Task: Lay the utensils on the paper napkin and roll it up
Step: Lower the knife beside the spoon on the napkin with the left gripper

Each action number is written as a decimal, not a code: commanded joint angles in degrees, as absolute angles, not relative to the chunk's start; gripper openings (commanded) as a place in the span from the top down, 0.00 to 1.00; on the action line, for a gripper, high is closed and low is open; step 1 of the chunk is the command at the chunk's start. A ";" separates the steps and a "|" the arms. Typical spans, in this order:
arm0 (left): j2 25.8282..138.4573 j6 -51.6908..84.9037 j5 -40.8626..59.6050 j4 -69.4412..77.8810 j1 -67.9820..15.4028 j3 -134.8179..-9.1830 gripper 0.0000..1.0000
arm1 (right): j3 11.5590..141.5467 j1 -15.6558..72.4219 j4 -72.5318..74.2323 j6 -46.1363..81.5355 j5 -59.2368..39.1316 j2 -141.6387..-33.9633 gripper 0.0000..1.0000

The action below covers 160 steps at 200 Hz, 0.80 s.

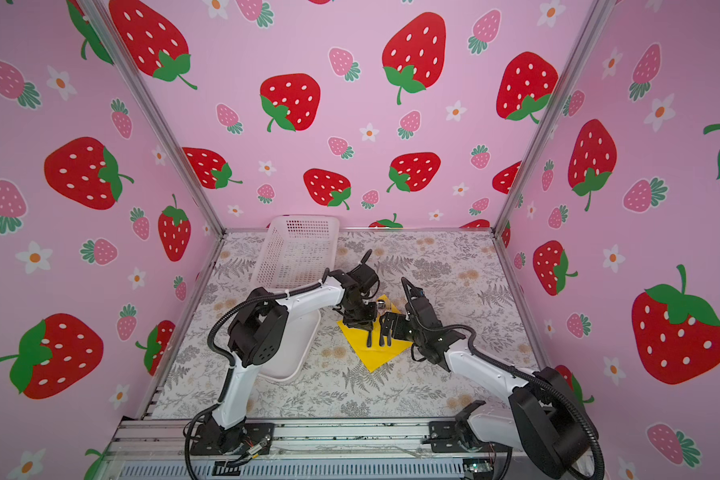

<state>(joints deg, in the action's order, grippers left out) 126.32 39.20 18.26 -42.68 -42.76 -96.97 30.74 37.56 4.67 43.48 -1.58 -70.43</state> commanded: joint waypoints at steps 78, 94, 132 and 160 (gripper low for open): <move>127.12 39.55 19.42 -43.09 -42.80 -96.82 0.85 | 30.02 37.01 5.18 44.38 -1.13 -69.98 0.00; 127.27 39.64 19.51 -43.07 -42.85 -97.03 0.84 | 30.07 37.05 5.13 44.30 -1.13 -69.92 0.00; 127.36 39.99 19.17 -43.11 -42.81 -97.47 0.83 | 30.14 36.99 5.17 44.27 -1.05 -69.88 0.00; 127.69 39.84 19.25 -43.07 -42.82 -97.52 0.84 | 30.15 37.00 5.09 44.19 -1.05 -69.90 0.00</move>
